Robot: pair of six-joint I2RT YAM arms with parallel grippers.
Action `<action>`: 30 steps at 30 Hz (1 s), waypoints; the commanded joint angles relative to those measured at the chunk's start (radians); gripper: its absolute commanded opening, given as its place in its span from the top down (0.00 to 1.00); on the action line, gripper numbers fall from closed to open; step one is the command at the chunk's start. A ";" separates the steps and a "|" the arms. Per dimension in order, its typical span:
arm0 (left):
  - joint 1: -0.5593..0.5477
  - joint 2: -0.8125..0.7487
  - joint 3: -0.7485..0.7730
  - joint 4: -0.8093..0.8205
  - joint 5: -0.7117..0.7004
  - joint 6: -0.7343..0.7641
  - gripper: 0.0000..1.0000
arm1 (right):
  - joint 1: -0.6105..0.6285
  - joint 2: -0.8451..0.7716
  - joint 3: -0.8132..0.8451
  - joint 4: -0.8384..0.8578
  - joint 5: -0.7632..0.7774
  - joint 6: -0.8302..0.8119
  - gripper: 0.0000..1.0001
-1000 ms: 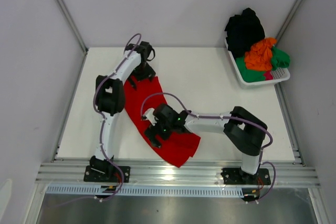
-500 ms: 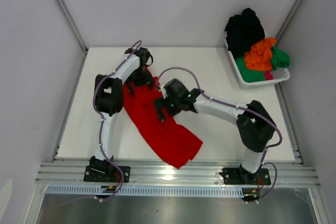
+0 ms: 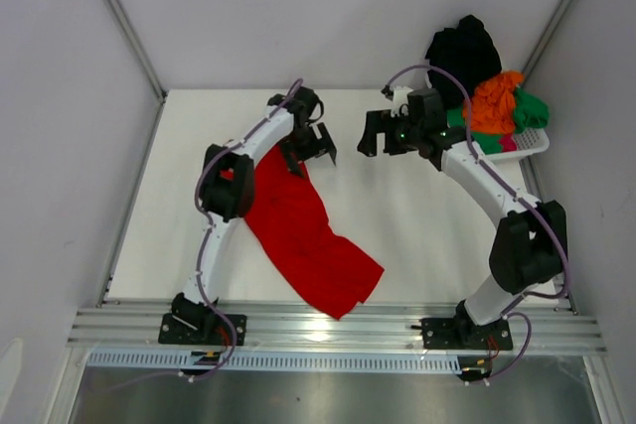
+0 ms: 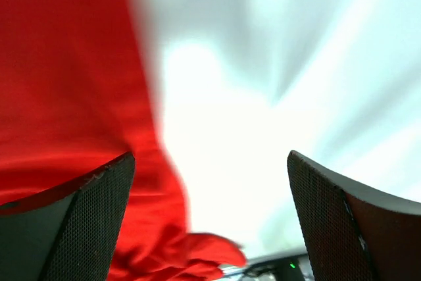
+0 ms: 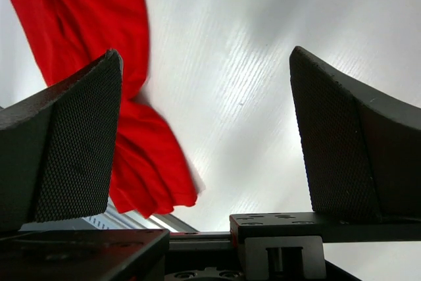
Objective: Fold and stack the t-shirts
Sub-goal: Fold the tshirt
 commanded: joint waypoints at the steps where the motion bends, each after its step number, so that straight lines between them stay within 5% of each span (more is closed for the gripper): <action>1: -0.003 -0.138 -0.019 0.190 0.109 -0.035 0.00 | -0.032 0.056 0.048 0.042 -0.125 -0.036 0.00; 9: 0.110 -0.540 -0.150 0.173 0.015 0.106 0.01 | -0.065 0.209 0.313 0.205 -0.204 0.152 0.01; 12: 0.217 -0.804 -0.475 0.257 0.033 0.120 0.01 | 0.049 0.381 0.555 0.060 -0.165 0.014 0.01; 13: 0.294 -0.950 -0.699 0.291 0.050 0.105 0.01 | 0.075 0.438 0.628 0.017 -0.161 0.011 0.01; 18: 0.553 -1.218 -0.999 0.362 0.115 0.176 0.00 | 0.254 0.815 1.021 -0.270 -0.063 -0.010 0.01; 30: 0.666 -1.370 -1.145 0.325 0.162 0.273 0.01 | 0.468 0.938 0.961 -0.206 0.298 0.080 0.01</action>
